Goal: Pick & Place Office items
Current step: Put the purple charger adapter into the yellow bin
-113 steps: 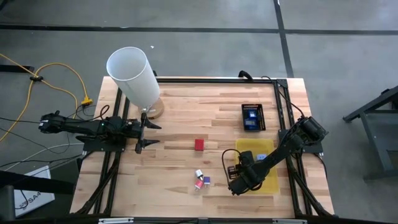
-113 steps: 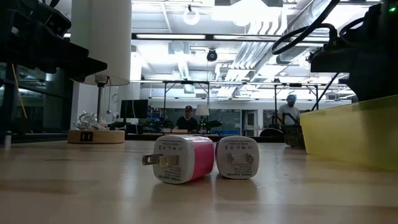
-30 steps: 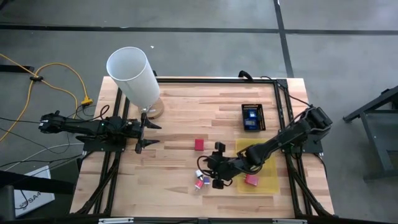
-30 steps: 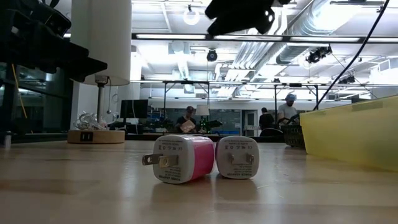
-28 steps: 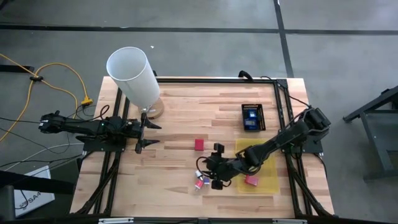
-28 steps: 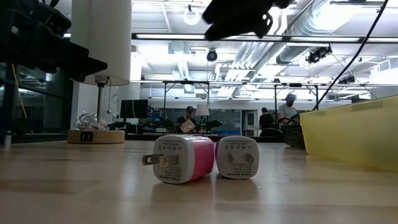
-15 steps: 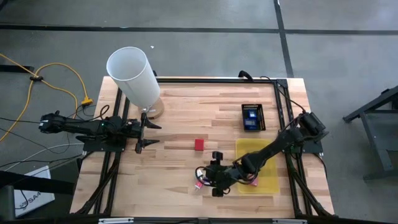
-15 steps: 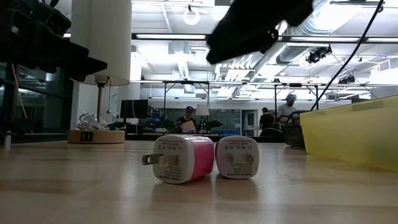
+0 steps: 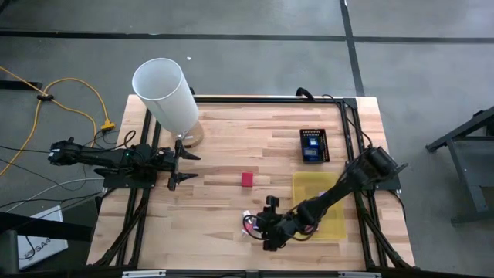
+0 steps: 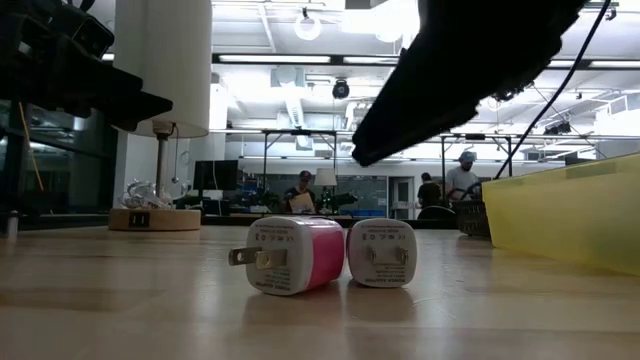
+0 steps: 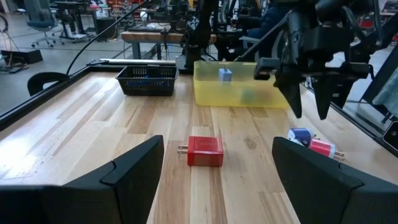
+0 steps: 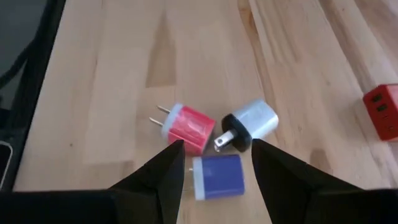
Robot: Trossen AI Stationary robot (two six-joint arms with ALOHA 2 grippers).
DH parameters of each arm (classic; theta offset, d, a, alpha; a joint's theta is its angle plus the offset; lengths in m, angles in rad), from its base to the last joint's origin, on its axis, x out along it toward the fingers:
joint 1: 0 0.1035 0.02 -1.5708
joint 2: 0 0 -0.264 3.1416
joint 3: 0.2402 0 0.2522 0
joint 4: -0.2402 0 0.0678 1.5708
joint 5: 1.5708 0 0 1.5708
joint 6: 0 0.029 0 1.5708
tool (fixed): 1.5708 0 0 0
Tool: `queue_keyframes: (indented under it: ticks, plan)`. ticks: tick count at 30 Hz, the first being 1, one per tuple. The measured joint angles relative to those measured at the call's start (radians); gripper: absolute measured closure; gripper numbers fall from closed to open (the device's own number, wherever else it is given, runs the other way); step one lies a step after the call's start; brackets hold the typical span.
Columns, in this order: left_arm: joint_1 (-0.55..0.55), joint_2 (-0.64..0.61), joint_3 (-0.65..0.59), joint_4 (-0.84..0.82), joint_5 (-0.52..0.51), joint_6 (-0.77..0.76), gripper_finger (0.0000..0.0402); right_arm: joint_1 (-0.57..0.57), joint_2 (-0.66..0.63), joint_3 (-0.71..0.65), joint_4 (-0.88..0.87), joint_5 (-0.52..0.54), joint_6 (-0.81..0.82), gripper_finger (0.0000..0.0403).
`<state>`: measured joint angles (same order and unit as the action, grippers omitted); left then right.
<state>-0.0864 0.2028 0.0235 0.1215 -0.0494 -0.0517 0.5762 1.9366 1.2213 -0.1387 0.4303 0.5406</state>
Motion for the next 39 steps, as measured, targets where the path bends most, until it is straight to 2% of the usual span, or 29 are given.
queue_keyframes:
  ticks: [6,39]
  plan:
    - [0.0,0.0,0.0,0.0,0.0,0.0,0.0109,0.0,0.018,0.0,-0.003,0.016,0.039,0.0229]
    - [0.0,0.0,0.0,0.0,0.0,0.0,0.0109,0.0,0.018,0.0,-0.038,-0.019,0.035,0.0229]
